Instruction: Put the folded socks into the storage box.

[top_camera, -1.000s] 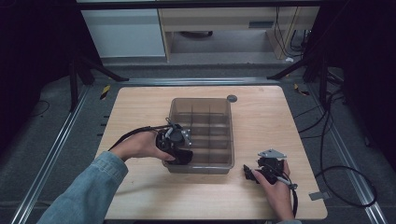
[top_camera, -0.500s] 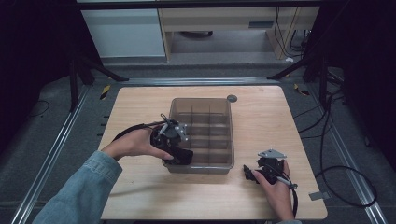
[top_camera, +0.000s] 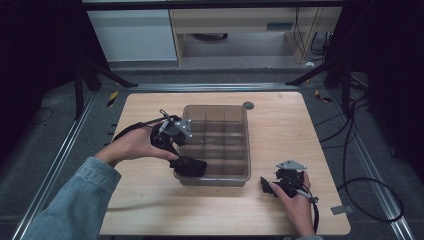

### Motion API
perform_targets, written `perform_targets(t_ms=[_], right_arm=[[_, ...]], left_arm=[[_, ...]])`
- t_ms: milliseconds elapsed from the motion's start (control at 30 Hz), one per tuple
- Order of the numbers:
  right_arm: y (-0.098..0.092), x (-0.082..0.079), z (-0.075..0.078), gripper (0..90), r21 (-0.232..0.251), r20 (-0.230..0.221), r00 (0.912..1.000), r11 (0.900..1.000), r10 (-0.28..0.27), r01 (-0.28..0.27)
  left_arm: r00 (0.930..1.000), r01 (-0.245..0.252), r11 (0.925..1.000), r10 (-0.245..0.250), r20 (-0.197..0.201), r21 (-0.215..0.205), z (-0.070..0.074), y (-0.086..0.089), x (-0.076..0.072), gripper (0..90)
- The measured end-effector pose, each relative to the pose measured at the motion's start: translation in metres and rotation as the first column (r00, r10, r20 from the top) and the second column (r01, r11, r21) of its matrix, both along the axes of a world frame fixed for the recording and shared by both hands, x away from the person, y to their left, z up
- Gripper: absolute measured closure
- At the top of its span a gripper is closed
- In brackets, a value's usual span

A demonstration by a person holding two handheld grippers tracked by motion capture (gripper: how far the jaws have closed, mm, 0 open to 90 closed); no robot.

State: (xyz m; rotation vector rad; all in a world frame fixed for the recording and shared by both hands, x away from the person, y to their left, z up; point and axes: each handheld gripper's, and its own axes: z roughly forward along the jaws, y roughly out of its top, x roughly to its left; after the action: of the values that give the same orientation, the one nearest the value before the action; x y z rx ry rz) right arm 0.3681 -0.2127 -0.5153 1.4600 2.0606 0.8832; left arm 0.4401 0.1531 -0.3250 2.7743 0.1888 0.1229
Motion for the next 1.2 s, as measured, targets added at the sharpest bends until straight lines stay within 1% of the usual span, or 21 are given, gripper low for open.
perform_targets(t_ms=[100, 133, 167, 200, 233, 300, 400, 433, 533, 567, 600, 700, 733, 767, 833, 1100, 1133, 1167, 1200], right_arm=[[0.000, 0.000, 0.000, 0.7, 0.000, 0.000, 1.0000, 1.000, 0.000, 0.000], [0.000, 0.000, 0.000, 0.7, 0.000, 0.000, 1.0000, 1.000, 0.000, 0.000], [0.000, 0.000, 0.000, 0.6, 0.000, 0.000, 1.0000, 1.000, 0.000, 0.000], [0.000, 0.000, 0.000, 0.6, 0.000, 0.000, 1.0000, 1.000, 0.001, -0.001], [0.000, 0.000, 0.000, 0.7, -0.001, 0.000, 1.0000, 1.000, 0.001, -0.001], [0.000, 0.000, 0.000, 0.7, 0.000, -0.001, 1.0000, 1.000, 0.000, 0.000], [0.000, 0.000, 0.000, 0.7, -0.001, -0.001, 1.0000, 1.000, 0.000, 0.000], [0.000, 0.000, 0.000, 0.7, 0.000, -0.001, 1.0000, 1.000, 0.000, 0.000], [0.000, 0.000, 0.000, 0.6, -0.001, -0.001, 1.0000, 1.000, 0.000, 0.000], [0.000, 0.000, 0.000, 0.7, -0.001, -0.001, 1.0000, 1.000, 0.000, 0.000], [0.000, 0.000, 0.000, 0.6, -0.001, -0.001, 1.0000, 1.000, 0.000, 0.000], [0.000, 0.000, 0.000, 0.7, -0.003, 0.000, 1.0000, 1.000, 0.001, -0.001], [0.000, 0.000, 0.000, 0.7, -0.003, 0.000, 1.0000, 1.000, 0.001, -0.001], [0.000, 0.000, 0.000, 0.6, -0.004, 0.000, 1.0000, 1.000, 0.001, -0.001], [0.000, 0.000, 0.000, 0.6, -0.004, 0.000, 1.0000, 1.000, 0.002, -0.002], [0.000, 0.000, 0.000, 0.7, -0.004, 0.000, 1.0000, 1.000, 0.002, -0.002], [0.000, 0.000, 0.000, 0.7, -0.004, 0.000, 1.0000, 1.000, 0.003, -0.003], [0.000, 0.000, 0.000, 0.7, -0.004, 0.000, 1.0000, 1.000, 0.003, -0.003], [0.000, -0.001, 0.000, 0.7, -0.004, 0.000, 1.0000, 1.000, 0.003, -0.003]], left_arm=[[0.9999, -0.011, 0.9997, 0.011, 0.011, -0.022, 0.010, 0.003, 0.002, 44.6], [0.9999, -0.011, 0.9997, 0.011, 0.011, -0.022, 0.010, 0.003, 0.002, 47.1], [0.9997, -0.013, 0.9995, 0.013, 0.023, -0.030, 0.014, 0.004, 0.003, 47.1], [0.9996, -0.013, 0.9994, 0.014, 0.024, -0.032, 0.016, 0.005, 0.004, 51.6], [0.9993, -0.018, 0.9988, 0.019, 0.032, -0.045, 0.020, 0.006, 0.004, 57.8], [0.9990, -0.016, 0.9989, 0.018, 0.041, -0.045, 0.023, 0.006, 0.004, 64.9], [0.9991, -0.012, 0.9987, 0.014, 0.040, -0.050, 0.026, 0.006, 0.005, 74.5], [0.9991, 0.003, 0.9985, -0.001, 0.043, -0.054, 0.029, 0.006, 0.004, 77.0], [0.9990, 0.011, 0.9981, -0.009, 0.043, -0.060, 0.031, 0.005, 0.004, 82.6], [0.9990, 0.013, 0.9985, -0.011, 0.043, -0.054, 0.031, 0.004, 0.005, 82.6], [0.9990, 0.015, 0.9990, -0.013, 0.042, -0.042, 0.031, 0.003, 0.006, 86.5], [0.9994, 0.011, 0.9994, -0.010, 0.034, -0.033, 0.029, 0.001, 0.008, 89.6], [0.9993, 0.015, 0.9997, -0.014, 0.034, -0.019, 0.026, -0.001, 0.010, 89.6], [0.9997, 0.009, 1.0000, -0.009, 0.024, 0.004, 0.023, -0.003, 0.011, 89.8], [0.9998, 0.013, 0.9997, -0.013, 0.017, 0.022, 0.019, -0.005, 0.012, 89.8], [0.9999, 0.008, 0.9996, -0.008, 0.008, 0.026, 0.012, -0.013, 0.015, 89.8], [0.9999, 0.012, 0.9993, -0.013, 0.009, 0.035, 0.009, -0.015, 0.014, 89.8], [0.9999, 0.012, 0.9993, -0.013, 0.009, 0.035, 0.009, -0.015, 0.014, 89.8], [0.9999, 0.016, 0.9992, -0.016, 0.002, 0.036, 0.005, -0.017, 0.013, 89.8]])
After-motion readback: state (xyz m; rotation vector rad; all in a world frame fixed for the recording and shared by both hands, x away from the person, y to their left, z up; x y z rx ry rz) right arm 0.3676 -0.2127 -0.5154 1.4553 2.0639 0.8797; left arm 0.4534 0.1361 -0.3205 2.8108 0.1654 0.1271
